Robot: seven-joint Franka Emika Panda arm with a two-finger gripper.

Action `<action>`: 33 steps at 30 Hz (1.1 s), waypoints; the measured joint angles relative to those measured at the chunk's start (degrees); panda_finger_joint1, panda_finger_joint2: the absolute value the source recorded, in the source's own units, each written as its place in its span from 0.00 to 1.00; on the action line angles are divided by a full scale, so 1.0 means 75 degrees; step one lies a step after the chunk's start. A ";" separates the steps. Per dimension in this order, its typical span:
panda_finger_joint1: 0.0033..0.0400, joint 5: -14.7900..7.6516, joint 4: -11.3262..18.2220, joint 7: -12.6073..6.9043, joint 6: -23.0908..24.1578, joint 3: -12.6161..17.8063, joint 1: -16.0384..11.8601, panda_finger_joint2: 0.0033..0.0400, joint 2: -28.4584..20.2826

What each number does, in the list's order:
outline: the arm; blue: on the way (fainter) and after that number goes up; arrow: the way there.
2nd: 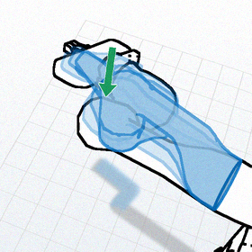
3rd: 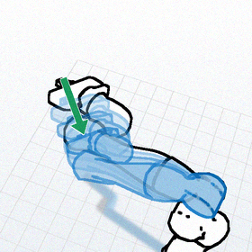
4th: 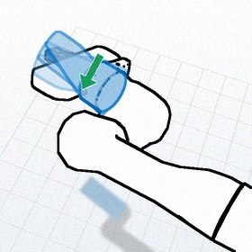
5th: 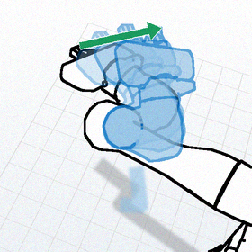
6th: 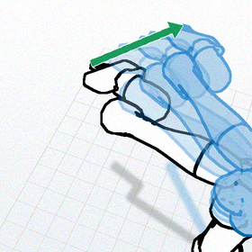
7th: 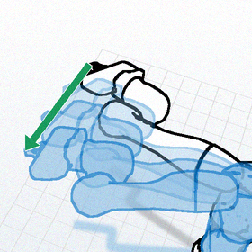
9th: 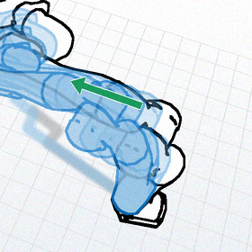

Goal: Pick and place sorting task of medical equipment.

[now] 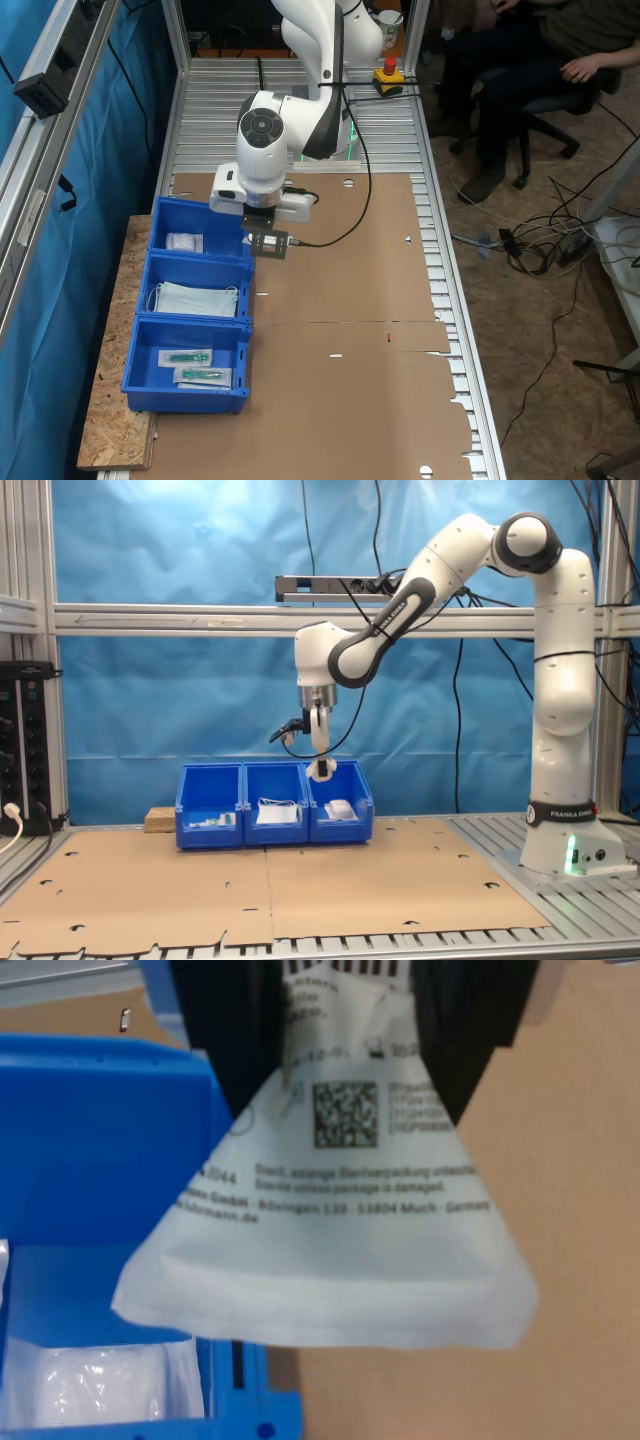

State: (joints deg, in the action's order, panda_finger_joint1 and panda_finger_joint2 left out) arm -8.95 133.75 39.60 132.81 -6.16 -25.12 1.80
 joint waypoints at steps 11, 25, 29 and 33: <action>0.15 0.0032 0.0370 0.0000 0.0271 0.0206 -0.0008 0.15 -0.0106; 0.15 0.0035 0.0605 0.0000 0.0557 0.0503 -0.0187 0.15 -0.0108; 0.15 0.0036 0.0606 0.0000 0.0593 0.0676 -0.0203 0.15 -0.0109; 0.15 0.0036 0.0606 0.0000 0.0623 0.0861 -0.0229 0.15 -0.0109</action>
State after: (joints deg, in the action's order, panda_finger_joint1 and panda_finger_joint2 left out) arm -8.68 138.29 39.60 137.49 0.29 -26.84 0.99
